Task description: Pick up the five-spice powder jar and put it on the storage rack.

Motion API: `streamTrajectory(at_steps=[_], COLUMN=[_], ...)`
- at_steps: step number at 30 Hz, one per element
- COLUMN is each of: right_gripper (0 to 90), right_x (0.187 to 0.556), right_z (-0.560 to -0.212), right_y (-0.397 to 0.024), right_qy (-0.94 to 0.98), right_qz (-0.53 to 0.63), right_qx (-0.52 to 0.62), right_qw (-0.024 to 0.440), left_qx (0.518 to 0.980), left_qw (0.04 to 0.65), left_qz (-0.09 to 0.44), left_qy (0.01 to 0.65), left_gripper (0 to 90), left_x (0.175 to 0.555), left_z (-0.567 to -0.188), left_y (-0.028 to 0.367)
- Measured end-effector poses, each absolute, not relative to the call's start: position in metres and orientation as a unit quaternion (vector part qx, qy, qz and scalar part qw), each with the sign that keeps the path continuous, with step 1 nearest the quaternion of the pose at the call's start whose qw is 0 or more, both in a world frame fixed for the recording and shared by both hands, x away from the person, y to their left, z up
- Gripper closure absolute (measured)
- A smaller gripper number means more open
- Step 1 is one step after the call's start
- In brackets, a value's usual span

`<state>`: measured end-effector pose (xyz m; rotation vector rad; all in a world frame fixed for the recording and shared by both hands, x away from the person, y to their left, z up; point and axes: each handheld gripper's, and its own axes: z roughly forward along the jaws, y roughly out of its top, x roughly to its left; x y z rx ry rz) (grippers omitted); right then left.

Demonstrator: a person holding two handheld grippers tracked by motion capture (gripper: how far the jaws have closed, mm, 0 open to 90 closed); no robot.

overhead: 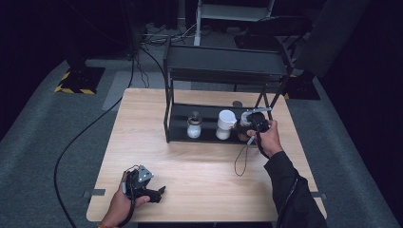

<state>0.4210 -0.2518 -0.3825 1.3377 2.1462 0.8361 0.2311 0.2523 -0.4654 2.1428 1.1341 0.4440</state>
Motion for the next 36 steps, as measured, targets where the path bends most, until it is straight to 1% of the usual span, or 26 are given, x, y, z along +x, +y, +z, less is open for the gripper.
streamTrajectory(at_steps=[8, 11, 17, 19, 24, 36], right_gripper=[29.7, 25.3, 23.4, 16.7, 8.2, 6.8], right_x=[0.421, 0.421, 0.422, 0.421, 0.419, 0.419], right_z=[-0.384, -0.383, -0.379, -0.38, -0.378, -0.373], right_y=[-0.256, -0.254, -0.249, -0.247, -0.238, -0.237], right_qy=[0.78, 0.785, 0.794, 0.797, 0.812, 0.823], right_qz=[0.311, 0.302, 0.282, 0.279, 0.261, 0.248], right_qx=[0.489, 0.485, 0.476, 0.47, 0.446, 0.433], right_qw=[0.235, 0.241, 0.251, 0.257, 0.272, 0.27], left_qx=[0.82, 0.82, 0.82, 0.82, 0.82, 0.82], left_qw=[0.332, 0.332, 0.332, 0.332, 0.332, 0.332], left_qz=[0.17, 0.17, 0.17, 0.17, 0.17, 0.17], left_qy=[0.434, 0.434, 0.434, 0.434, 0.434, 0.434], left_gripper=[0.3, 0.3, 0.3, 0.3, 0.3, 0.3], left_x=[0.231, 0.231, 0.231, 0.231, 0.231, 0.231], left_z=[-0.465, -0.465, -0.465, -0.465, -0.465, -0.465], left_y=[0.252, 0.252, 0.252, 0.252, 0.252, 0.252])
